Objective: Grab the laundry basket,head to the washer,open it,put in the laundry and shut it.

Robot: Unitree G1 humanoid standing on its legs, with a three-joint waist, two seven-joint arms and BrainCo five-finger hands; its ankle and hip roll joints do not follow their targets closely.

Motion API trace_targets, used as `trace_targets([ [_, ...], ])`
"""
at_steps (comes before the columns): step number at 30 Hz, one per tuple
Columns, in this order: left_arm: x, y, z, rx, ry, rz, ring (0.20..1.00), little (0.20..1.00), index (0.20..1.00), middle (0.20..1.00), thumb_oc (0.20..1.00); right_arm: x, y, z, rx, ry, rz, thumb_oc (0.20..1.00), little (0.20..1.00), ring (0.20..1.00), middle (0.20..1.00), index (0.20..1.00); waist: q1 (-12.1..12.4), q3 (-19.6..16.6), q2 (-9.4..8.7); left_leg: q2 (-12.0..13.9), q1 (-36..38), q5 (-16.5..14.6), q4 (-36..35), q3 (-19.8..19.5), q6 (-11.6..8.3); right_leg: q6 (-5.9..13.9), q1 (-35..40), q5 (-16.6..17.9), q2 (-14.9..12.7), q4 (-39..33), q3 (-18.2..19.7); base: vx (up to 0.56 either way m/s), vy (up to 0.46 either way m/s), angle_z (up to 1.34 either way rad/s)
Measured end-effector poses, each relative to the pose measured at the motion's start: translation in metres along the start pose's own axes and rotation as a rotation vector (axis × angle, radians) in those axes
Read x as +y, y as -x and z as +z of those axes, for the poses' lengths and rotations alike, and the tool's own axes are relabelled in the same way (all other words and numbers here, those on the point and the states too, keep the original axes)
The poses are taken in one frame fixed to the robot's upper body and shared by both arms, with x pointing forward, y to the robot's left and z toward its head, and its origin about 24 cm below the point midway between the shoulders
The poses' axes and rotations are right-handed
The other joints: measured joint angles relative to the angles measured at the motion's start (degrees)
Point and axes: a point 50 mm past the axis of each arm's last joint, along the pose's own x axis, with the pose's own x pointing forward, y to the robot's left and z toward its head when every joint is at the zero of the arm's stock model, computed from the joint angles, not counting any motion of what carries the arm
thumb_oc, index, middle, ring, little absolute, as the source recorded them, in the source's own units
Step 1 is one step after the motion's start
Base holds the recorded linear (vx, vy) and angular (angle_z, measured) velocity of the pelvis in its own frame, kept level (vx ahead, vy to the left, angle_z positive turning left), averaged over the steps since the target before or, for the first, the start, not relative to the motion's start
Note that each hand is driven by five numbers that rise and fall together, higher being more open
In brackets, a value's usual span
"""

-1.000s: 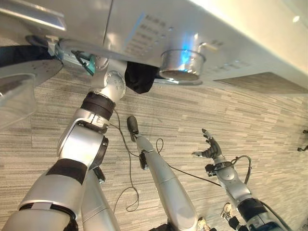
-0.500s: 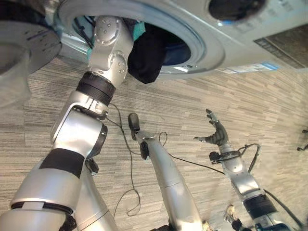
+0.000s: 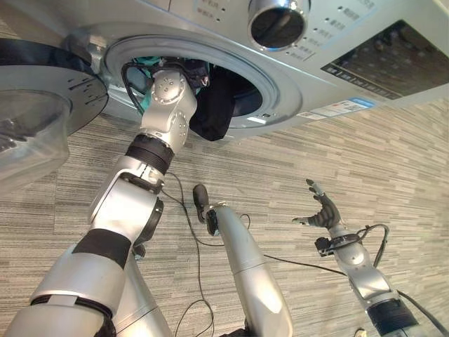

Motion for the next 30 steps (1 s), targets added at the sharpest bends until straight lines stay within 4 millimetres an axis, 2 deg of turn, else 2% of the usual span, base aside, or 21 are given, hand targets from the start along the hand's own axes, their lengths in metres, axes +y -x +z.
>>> trace_targets([
  [4,-0.019,0.002,0.002,-0.02,0.015,-0.019,0.2,0.2,0.2,0.2,0.2,-0.002,0.001,-0.001,0.009,-0.051,-0.032,1.0,1.0,1.0,1.0,1.0,-1.08,-1.32,-1.35,0.62,-2.13,-0.06,-0.07,0.16,0.04,0.33,-1.96,0.65,0.81,-0.85,0.33,0.0,-0.101,-0.1],
  [6,-0.021,0.001,0.001,-0.014,0.009,0.006,0.2,0.2,0.2,0.2,0.2,-0.002,0.001,-0.001,0.01,-0.087,-0.053,1.0,1.0,1.0,1.0,1.0,-1.18,-1.58,-1.66,0.51,-2.21,0.03,-0.49,0.24,-0.05,0.4,-1.8,0.9,0.39,-1.55,-0.07,-0.02,-0.13,0.01],
  [7,-0.021,0.0,0.002,-0.049,-0.153,0.001,0.2,0.2,0.2,0.2,0.2,-0.004,0.001,0.004,-0.013,-0.147,-0.063,1.0,1.0,1.0,1.0,1.0,-1.81,-2.09,-2.2,0.59,-2.22,0.2,-1.51,0.47,-0.29,0.33,-1.9,1.21,0.51,-2.7,-0.02,-0.01,-0.088,-0.04],
  [8,-0.025,0.0,0.004,-0.078,-0.238,-0.019,0.2,0.2,0.2,0.2,0.2,-0.004,0.001,0.009,-0.043,-0.175,-0.068,1.0,1.0,1.0,1.0,1.0,-2.1,-2.48,-2.69,0.69,-2.28,0.34,-2.13,0.61,-0.42,0.29,-1.95,1.67,0.74,-3.61,0.09,0.01,-0.092,-0.05],
  [11,-0.03,0.0,0.007,-0.115,-0.34,-0.051,0.2,0.2,0.2,0.2,0.2,-0.006,0.001,0.015,-0.08,-0.208,-0.085,1.0,1.0,1.0,1.0,1.0,-2.62,-3.15,-3.35,0.89,-2.61,0.53,-2.31,0.6,-0.72,0.33,-2.13,1.78,0.99,-4.18,0.01,0.02,-0.092,-0.04],
  [13,-0.038,0.006,-0.004,-0.151,-0.568,-0.144,0.2,0.2,0.2,0.2,0.2,-0.007,0.0,0.02,-0.101,-0.211,-0.087,1.0,1.0,1.0,1.0,1.0,-2.17,-4.29,-3.74,1.57,-3.58,0.48,-2.2,0.55,-0.69,0.32,-2.51,1.79,1.53,-4.68,-0.25,0.03,-0.123,-0.09],
  [14,-0.042,0.007,-0.008,-0.142,-0.589,-0.161,0.937,0.937,0.937,0.937,0.937,-0.007,-0.001,0.023,-0.118,-0.224,-0.09,1.0,1.0,1.0,1.0,1.0,-2.19,-5.81,-3.93,1.87,-4.63,0.35,-2.07,0.51,-0.66,0.28,-3.49,1.83,1.83,-4.86,-0.28,0.03,-0.114,-0.1],
  [15,-0.042,0.007,-0.009,-0.134,-0.585,-0.159,1.0,1.0,1.0,1.0,1.0,-0.008,-0.001,0.024,-0.123,-0.235,-0.092,1.0,1.0,1.0,1.0,1.0,-2.21,-6.31,-3.97,2.06,-4.97,0.28,-1.78,0.49,-0.62,0.23,-3.63,1.9,1.89,-5.07,-0.43,0.02,-0.076,-0.07],
  [19,-0.033,0.005,-0.016,-0.084,-0.61,-0.145,1.0,1.0,1.0,1.0,1.0,-0.008,-0.002,0.025,-0.123,-0.254,-0.092,1.0,1.0,1.0,1.0,1.0,-1.66,-7.67,-3.7,2.4,-4.99,-0.04,-1.82,0.49,-0.64,0.21,-3.57,1.89,2.3,-5.16,-0.42,0.01,-0.044,-0.04],
  [20,-0.03,0.005,-0.024,-0.026,-0.695,-0.195,1.0,1.0,1.0,1.0,1.0,-0.009,-0.003,0.025,-0.122,-0.253,-0.09,1.0,1.0,1.0,1.0,1.0,-1.03,-7.95,-3.44,2.33,-4.3,-0.02,-2.15,0.53,-0.68,0.2,-2.98,1.9,2.21,-5.23,-0.45,0.0,0.0,0.0],
  [23,-0.026,0.008,-0.037,0.042,-0.739,-0.239,1.0,1.0,1.0,1.0,1.0,-0.01,-0.003,0.024,-0.116,-0.265,-0.091,1.0,1.0,1.0,1.0,1.0,-0.32,-8.39,-2.9,2.31,-3.47,0.06,-2.49,0.59,-0.81,0.18,-2.19,1.9,2.12,-5.35,-0.45,0.01,0.007,0.02],
  [24,-0.026,0.008,-0.037,0.048,-0.741,-0.24,1.0,1.0,1.0,1.0,1.0,-0.01,-0.003,0.023,-0.115,-0.265,-0.091,1.0,1.0,1.0,1.0,1.0,-0.31,-8.44,-2.79,2.31,-3.47,0.06,-2.48,0.6,-0.81,0.18,-2.2,1.9,2.12,-5.31,-0.45,0.03,0.08,0.0],
  [25,-0.022,0.007,-0.036,0.049,-0.775,-0.241,1.0,1.0,1.0,1.0,1.0,-0.01,-0.004,0.025,-0.12,-0.263,-0.092,1.0,1.0,1.0,1.0,1.0,0.68,-8.43,-2.4,2.09,-3.36,0.09,-2.56,1.02,-0.78,0.18,-2.13,1.87,1.96,-5.21,-0.5,0.01,0.094,0.1],
  [26,-0.023,0.009,-0.04,0.017,-1.026,-0.354,1.0,1.0,1.0,1.0,1.0,-0.014,-0.003,0.017,-0.087,-0.244,-0.095,1.0,1.0,1.0,1.0,1.0,1.5,-8.23,-2.02,0.76,-2.5,0.4,-4.02,1.85,-0.5,0.33,-2.11,1.69,0.68,-4.95,-0.55,-0.03,0.108,0.49],
  [27,-0.02,0.019,-0.051,-0.09,-1.474,-0.598,1.0,1.0,1.0,1.0,1.0,-0.022,-0.005,-0.004,-0.011,-0.258,-0.148,1.0,1.0,1.0,1.0,1.0,1.76,-8.25,-1.95,-2.37,0.75,2.21,-9.14,3.52,-0.69,0.63,-1.34,1.5,-2.09,-5.54,0.29,-0.04,0.067,0.94],
  [28,-0.001,0.049,-0.093,-0.02,-1.731,-0.853,1.0,1.0,1.0,1.0,1.0,-0.025,-0.004,-0.065,0.291,-0.209,-0.188,1.0,1.0,1.0,1.0,1.0,4.14,-8.42,2.32,-2.03,5.87,4.13,-15.19,5.13,-0.83,0.89,4.49,3.09,-3.75,-11.81,-1.01,-0.02,0.053,0.92],
  [29,0.01,0.06,-0.11,0.047,-1.771,-0.912,1.0,1.0,1.0,1.0,1.0,-0.023,0.002,-0.088,0.428,-0.16,-0.17,1.0,1.0,1.0,1.0,1.0,5.7,-8.32,3.99,-1.54,8.9,5.54,-17.54,6.18,-1.09,0.91,7.68,3.4,-3.97,-13.78,-1.87,-0.01,0.047,0.58],
  [30,0.019,0.069,-0.121,0.099,-1.78,-0.941,1.0,1.0,1.0,1.0,1.0,-0.022,0.006,-0.094,0.467,-0.135,-0.15,1.0,1.0,1.0,1.0,1.0,6.73,-8.5,4.84,-1.74,10.82,6.01,-18.83,6.71,-1.09,0.97,9.45,3.42,-4.15,-14.57,-1.72,-0.03,0.144,0.2],
])
